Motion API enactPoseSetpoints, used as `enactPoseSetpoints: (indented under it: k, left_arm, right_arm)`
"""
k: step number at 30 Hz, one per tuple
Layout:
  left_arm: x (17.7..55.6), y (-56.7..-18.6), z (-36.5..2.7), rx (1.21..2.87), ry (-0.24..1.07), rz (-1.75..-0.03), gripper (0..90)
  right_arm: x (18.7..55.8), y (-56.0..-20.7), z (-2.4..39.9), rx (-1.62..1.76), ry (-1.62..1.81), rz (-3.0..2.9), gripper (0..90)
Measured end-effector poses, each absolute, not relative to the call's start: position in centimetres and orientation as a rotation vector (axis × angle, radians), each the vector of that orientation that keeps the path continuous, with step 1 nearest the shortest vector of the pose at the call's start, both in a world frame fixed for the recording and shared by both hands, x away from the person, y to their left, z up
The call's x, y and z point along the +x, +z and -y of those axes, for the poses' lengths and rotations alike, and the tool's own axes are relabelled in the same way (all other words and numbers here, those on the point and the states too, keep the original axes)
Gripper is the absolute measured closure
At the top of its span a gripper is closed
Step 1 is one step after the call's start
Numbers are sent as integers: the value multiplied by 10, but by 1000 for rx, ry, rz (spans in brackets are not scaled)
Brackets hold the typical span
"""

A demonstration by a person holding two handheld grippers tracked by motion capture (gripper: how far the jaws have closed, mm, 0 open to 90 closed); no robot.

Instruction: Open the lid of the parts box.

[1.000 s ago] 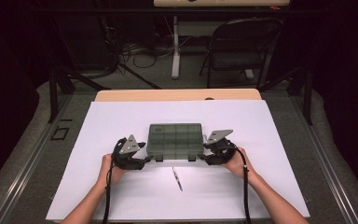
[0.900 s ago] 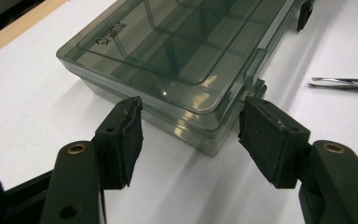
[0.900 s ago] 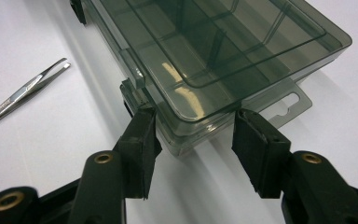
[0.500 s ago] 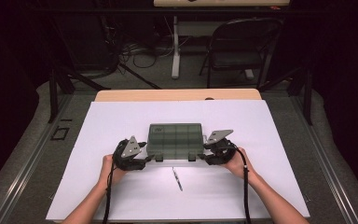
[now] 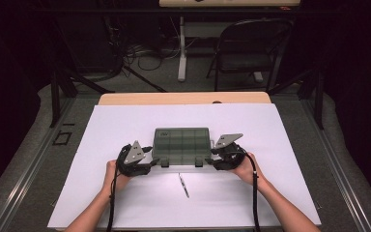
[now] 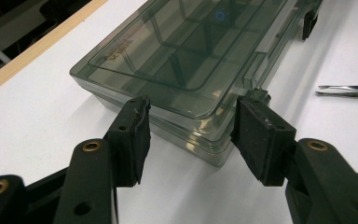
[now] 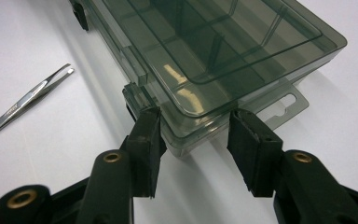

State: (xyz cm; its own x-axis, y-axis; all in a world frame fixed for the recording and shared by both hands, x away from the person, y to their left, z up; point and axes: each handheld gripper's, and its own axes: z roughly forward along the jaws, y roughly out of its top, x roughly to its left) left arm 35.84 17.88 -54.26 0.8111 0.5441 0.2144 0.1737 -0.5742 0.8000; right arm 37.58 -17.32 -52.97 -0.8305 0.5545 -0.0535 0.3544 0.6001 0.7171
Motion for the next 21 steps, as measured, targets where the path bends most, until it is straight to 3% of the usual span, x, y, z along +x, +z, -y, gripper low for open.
enactPoseSetpoints:
  k: [8,9,14,21]
  left_arm:
    - [356,-542,-178,2138,608,-510,471]
    - [355,-542,-178,2136,611,-506,472]
    - [354,-541,-178,2105,631,-506,485]
    - [353,-541,-178,2090,659,-496,495]
  right_arm:
    - [376,-530,174,742,1092,-2534,549]
    - [376,-529,174,748,1083,-2527,474]
    - [376,-527,176,746,1080,-2495,436]
    - [370,-524,174,686,1098,-2418,445]
